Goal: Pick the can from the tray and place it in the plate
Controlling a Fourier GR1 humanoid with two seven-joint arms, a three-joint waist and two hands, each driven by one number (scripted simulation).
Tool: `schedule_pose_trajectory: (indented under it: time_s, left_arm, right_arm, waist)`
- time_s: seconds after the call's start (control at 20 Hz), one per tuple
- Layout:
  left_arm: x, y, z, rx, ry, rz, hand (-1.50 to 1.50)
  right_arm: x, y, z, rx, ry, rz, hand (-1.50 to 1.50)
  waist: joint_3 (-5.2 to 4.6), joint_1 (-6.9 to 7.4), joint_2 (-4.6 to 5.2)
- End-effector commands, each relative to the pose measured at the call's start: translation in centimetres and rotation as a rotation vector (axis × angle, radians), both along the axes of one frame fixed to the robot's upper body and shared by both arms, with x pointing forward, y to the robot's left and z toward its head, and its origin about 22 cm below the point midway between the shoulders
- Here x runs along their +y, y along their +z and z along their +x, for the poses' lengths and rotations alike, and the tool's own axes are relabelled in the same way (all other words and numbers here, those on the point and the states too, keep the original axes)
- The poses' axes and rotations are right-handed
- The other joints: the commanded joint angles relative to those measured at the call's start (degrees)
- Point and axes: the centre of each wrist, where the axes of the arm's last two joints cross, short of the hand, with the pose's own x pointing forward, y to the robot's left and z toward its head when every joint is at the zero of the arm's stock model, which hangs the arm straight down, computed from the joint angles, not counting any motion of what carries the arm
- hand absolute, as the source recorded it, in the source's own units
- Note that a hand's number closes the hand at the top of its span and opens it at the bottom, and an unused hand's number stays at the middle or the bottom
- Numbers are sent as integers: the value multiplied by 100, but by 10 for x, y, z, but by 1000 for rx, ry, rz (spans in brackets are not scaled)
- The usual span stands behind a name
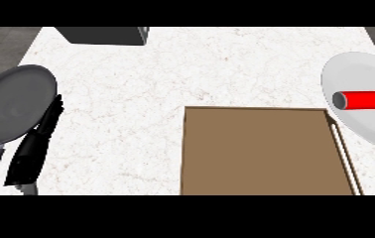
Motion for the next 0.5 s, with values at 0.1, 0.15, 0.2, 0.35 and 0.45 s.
schedule_pose_trajectory:
  time_s: [0.1,0.15,0.2,0.35,0.45]
  left_arm:
    - [2,0,-2,5,-1,3,0]
    - [-7,0,3,-4,10,-6,0]
    - [-7,-3,1,-8,5,3,0]
    - [-5,-2,1,-7,5,-8,0]
    - [-2,2,1,-13,4,1,0]
  right_arm:
    - [-14,4,-20,-94,84,14,-150]
    - [-16,4,-23,-93,90,10,-150]
    - [-16,4,-22,-74,95,7,-150]
    - [-20,8,-28,-73,72,-3,-150]
    - [-25,12,-34,-83,80,12,-150]
  waist:
    - [34,17,37]
    - [33,-61,39]
    - [21,-14,36]
    - [39,7,57]
    - [40,-38,20]
